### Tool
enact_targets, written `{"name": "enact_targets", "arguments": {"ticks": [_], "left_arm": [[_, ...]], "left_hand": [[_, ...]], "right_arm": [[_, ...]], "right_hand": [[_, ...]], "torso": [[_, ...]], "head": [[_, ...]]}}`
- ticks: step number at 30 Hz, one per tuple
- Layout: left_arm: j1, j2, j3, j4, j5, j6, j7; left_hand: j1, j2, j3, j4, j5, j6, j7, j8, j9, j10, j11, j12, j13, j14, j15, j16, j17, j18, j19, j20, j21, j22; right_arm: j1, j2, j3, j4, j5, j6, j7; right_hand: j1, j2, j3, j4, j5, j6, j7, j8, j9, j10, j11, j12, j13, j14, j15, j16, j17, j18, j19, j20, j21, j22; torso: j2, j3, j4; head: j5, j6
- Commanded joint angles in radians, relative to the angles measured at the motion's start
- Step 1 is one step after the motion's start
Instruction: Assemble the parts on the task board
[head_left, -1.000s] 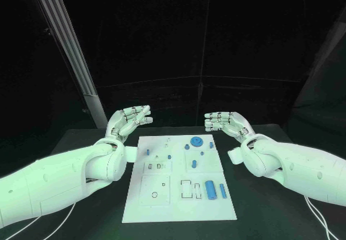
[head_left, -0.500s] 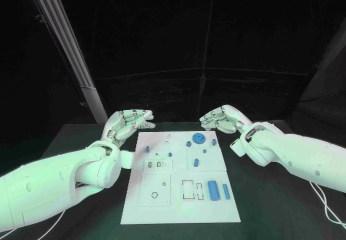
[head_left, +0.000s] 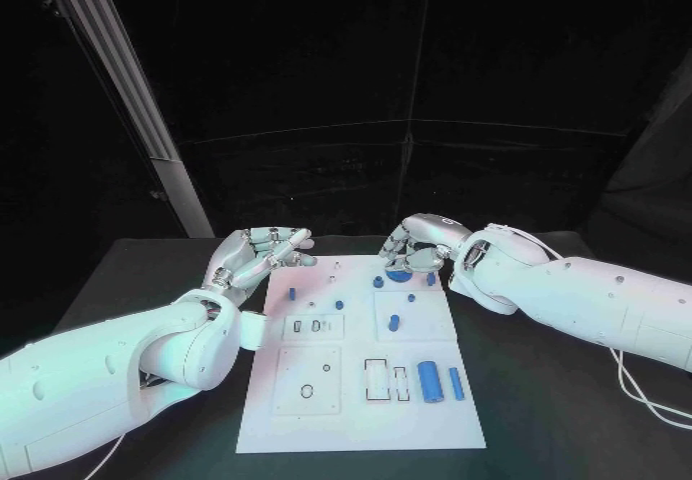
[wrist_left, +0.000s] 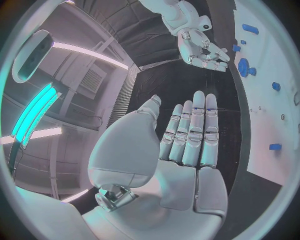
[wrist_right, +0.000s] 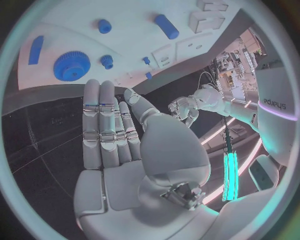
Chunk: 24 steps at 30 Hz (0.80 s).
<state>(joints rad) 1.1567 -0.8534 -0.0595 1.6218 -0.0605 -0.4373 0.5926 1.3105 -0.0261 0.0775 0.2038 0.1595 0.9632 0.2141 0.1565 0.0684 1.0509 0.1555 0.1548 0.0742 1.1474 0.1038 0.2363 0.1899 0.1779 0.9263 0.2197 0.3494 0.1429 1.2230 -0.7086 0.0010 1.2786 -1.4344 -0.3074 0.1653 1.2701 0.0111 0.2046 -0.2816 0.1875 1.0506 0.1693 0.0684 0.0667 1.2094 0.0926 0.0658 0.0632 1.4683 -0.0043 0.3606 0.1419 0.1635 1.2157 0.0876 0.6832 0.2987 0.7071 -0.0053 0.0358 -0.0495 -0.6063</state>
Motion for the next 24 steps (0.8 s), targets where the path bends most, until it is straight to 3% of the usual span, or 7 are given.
{"name": "enact_targets", "arguments": {"ticks": [1,9,18,24], "left_arm": [[0.002,0.003,0.001,0.004,0.011,0.05,-0.011],[0.002,0.012,0.001,0.001,0.012,0.066,-0.024],[0.002,0.015,0.001,-0.004,0.012,0.076,-0.032],[0.002,0.017,0.001,-0.008,0.012,0.079,-0.035]], "left_hand": [[0.0,0.012,-0.006,-0.003,-0.005,0.01,0.0,-0.003,-0.001,0.01,0.001,0.0,0.001,0.008,0.0,0.002,0.003,0.006,0.007,-0.002,0.003,-0.001],[-0.004,0.012,-0.011,-0.002,-0.005,0.011,0.001,-0.008,-0.002,0.011,0.001,-0.005,0.0,0.018,-0.002,0.003,0.009,0.007,0.014,-0.004,0.005,-0.002],[-0.005,0.013,-0.012,-0.001,-0.005,0.011,0.001,-0.009,-0.002,0.011,0.001,-0.007,0.0,0.02,-0.002,0.003,0.01,0.007,0.015,-0.004,0.005,-0.002],[-0.006,0.013,-0.012,0.0,-0.005,0.011,0.001,-0.009,-0.002,0.011,0.001,-0.007,0.0,0.02,-0.002,0.002,0.011,0.007,0.016,-0.004,0.005,-0.002]], "right_arm": [[0.007,0.009,0.001,-0.001,-0.193,0.071,-0.102],[0.013,0.032,0.002,-0.009,-0.241,0.138,-0.138],[0.015,0.045,0.002,-0.017,-0.256,0.155,-0.146],[0.015,0.058,0.002,-0.026,-0.258,0.171,-0.141]], "right_hand": [[-0.017,-0.004,0.008,0.003,-0.003,-0.012,-0.004,-0.006,-0.002,-0.022,-0.002,-0.005,-0.001,0.043,-0.002,0.062,0.035,0.018,0.006,-0.001,0.019,0.01],[-0.036,-0.029,0.029,0.009,-0.003,-0.038,-0.006,-0.004,-0.001,-0.059,-0.001,-0.003,0.001,0.034,-0.001,0.251,0.154,0.02,0.024,-0.001,0.124,0.069],[-0.037,-0.032,0.038,0.016,-0.006,-0.048,-0.004,-0.004,0.0,-0.077,0.003,-0.002,0.002,0.017,0.001,0.345,0.214,0.019,0.006,0.006,0.194,0.113],[-0.037,-0.026,0.05,0.021,-0.005,-0.044,-0.005,-0.003,0.0,-0.065,0.001,0.0,0.002,0.011,0.001,0.395,0.244,0.007,0.023,0.006,0.281,0.219]], "torso": [[0.018,-0.0008,0.0046],[0.031,-0.0009,0.0083],[0.039,-0.0018,0.0121],[0.041,-0.0023,0.0121]], "head": [[-0.004,0.005],[-0.011,0.007],[-0.015,0.007],[-0.015,0.003]]}}
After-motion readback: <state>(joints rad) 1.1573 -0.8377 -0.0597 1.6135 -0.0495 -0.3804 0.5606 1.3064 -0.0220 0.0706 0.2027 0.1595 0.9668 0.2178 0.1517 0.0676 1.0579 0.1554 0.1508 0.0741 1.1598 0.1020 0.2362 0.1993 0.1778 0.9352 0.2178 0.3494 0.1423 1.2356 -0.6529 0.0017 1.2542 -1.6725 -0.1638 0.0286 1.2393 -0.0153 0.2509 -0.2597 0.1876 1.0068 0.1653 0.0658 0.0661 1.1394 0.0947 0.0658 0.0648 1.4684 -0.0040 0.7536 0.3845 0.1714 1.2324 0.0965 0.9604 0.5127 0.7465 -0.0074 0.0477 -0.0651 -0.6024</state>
